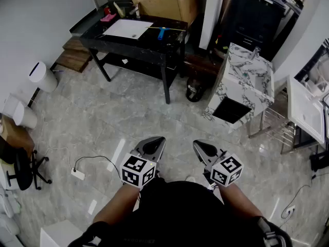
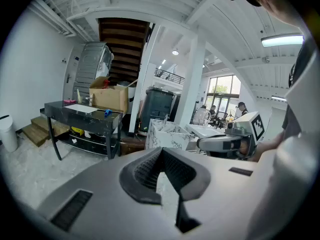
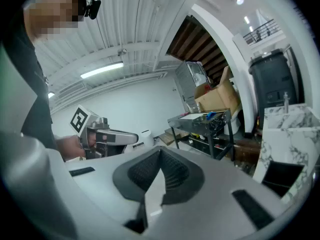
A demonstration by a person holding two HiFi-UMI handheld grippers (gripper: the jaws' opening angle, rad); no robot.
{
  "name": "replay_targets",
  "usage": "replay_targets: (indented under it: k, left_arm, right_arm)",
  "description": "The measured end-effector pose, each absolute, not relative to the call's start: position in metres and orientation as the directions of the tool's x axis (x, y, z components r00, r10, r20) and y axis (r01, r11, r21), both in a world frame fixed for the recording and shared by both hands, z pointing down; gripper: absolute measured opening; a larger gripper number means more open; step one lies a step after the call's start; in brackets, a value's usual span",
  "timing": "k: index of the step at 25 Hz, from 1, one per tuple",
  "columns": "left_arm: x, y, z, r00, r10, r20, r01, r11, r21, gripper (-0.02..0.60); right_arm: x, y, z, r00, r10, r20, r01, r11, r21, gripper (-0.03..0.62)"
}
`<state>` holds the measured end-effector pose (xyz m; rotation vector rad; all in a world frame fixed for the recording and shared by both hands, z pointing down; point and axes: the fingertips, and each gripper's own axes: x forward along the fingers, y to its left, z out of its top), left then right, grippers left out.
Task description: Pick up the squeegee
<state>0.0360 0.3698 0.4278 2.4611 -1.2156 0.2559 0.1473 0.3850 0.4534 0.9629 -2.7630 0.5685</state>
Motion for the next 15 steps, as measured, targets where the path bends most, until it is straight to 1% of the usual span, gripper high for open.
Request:
replay_targets:
  k: [9,12,15]
  left_arm:
    - [0.023,0.356,0.427,0.583,-0.745,0.324,-0.812,-0.529,0.246,0.017]
    - [0.013,0.347,0.424,0.573,-0.758,0.311,-0.819,-0.515,0.252,0.017]
    - [0.003,0.342,0.426,0.569,-0.761,0.311,-0.822,-0.517,0.240,0.017]
  right_arm:
    - [0.143,0.384,0.456,-0.790,-0.545,0.281,-0.610,0.743,-0.274,0.008]
    - [0.137,0.383,0.456,-0.809,-0.522,0.270,-0.585,0.759,-0.285,0.008]
    - [0.123,0.381,0.462,-0.815,-0.488,0.314,-0.564,0.791,-0.236,0.008]
